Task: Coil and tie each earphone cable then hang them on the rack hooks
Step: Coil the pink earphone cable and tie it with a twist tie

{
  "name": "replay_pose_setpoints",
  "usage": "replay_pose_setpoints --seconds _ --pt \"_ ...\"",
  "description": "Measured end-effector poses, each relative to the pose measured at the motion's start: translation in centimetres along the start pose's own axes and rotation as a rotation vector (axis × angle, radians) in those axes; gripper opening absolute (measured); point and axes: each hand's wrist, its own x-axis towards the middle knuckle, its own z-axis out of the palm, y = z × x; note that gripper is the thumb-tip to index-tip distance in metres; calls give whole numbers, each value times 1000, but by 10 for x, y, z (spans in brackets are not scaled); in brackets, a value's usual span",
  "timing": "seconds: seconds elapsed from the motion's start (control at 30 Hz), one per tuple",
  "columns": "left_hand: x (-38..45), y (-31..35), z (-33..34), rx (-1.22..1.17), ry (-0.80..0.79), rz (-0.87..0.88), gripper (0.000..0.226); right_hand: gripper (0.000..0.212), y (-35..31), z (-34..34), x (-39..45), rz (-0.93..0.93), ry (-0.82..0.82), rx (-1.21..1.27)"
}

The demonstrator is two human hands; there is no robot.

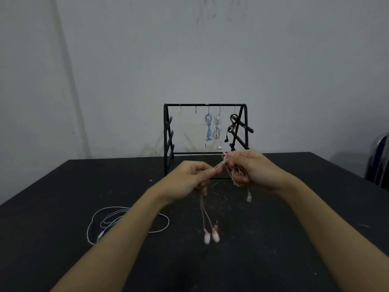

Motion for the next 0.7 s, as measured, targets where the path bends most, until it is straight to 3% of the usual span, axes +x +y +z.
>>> replay_pose_setpoints --seconds 0.07,0.17,0.27,0.47,0.6,0.7 --pt "-5 9 -8 94 -25 32 16 35 0 -4 -3 19 -16 -30" --pt "-7 22 -13 196 180 184 15 36 -1 -7 -9 86 -156 -64" --pt "1 23 -10 266 330 273 14 36 -1 -3 -10 65 -265 66" --pt "8 14 11 224 538 301 10 26 2 -2 -6 -73 -55 435" --pt "11 12 32 174 498 284 15 28 5 6 3 -106 98 667" --pt "7 4 49 268 394 277 19 23 7 9 14 -106 286 825"
